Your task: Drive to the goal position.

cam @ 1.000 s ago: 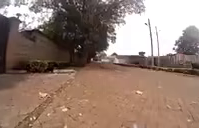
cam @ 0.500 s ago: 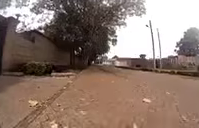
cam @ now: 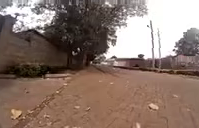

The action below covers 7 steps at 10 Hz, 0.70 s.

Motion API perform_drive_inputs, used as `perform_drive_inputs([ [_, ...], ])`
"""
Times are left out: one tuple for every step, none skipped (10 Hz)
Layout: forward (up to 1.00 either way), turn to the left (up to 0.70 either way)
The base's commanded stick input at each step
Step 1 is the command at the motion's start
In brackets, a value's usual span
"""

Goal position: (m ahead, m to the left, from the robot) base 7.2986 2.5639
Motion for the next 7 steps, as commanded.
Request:
perform_drive_inputs([
  [0.70, 0.00],
  [0.70, 0.00],
  [0.70, 0.00],
  [0.70, 0.00],
  [0.70, 0.00],
  [0.70, 0.00],
  [0.70, 0.00],
])
